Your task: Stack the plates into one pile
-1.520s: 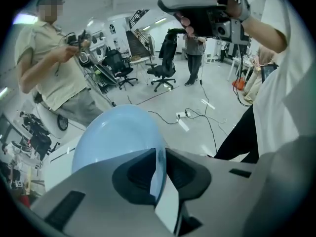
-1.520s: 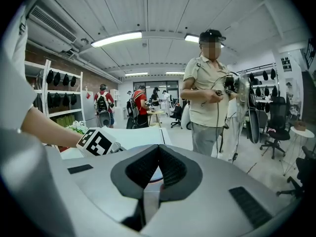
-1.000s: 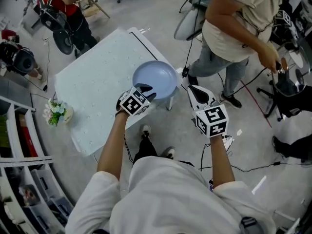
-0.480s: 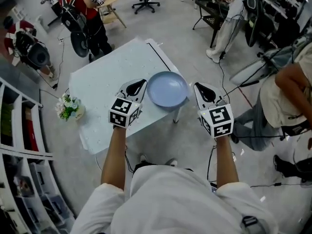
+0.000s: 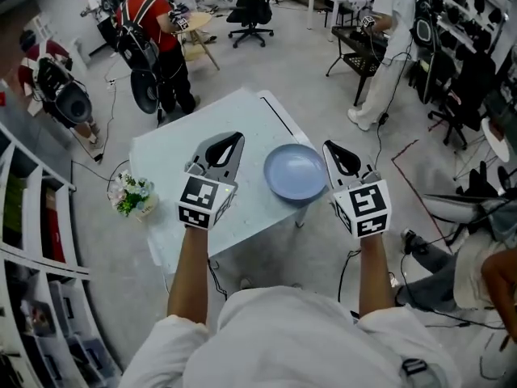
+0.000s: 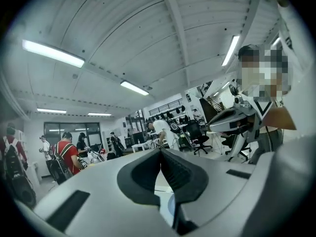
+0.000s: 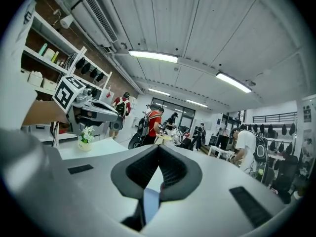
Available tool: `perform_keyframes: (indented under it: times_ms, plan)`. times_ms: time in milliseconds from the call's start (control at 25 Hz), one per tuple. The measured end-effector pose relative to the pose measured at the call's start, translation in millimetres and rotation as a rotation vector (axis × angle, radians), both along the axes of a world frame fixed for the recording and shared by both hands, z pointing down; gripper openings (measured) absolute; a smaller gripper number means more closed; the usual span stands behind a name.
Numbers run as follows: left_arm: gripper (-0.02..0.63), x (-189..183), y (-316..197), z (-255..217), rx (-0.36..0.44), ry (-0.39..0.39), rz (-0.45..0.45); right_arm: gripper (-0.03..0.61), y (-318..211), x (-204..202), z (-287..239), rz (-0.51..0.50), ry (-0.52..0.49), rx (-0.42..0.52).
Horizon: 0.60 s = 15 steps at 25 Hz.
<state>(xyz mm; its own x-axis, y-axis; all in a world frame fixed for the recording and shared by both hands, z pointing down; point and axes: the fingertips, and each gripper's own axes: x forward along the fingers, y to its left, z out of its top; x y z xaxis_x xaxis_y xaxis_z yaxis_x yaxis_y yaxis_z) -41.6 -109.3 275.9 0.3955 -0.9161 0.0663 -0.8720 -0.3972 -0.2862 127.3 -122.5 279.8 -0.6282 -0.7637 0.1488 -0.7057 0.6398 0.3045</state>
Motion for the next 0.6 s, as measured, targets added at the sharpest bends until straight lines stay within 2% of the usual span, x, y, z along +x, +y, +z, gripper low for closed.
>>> perform_keyframes:
  times_ms: [320, 600]
  plan:
    - [0.02, -8, 20, -19, 0.041, -0.025, 0.036, 0.012, 15, -28, -26, -0.003, -0.017, 0.047]
    - [0.02, -10, 21, -15, 0.039, -0.029, 0.052, 0.012, 17, -34, -23, 0.018, 0.012, 0.049]
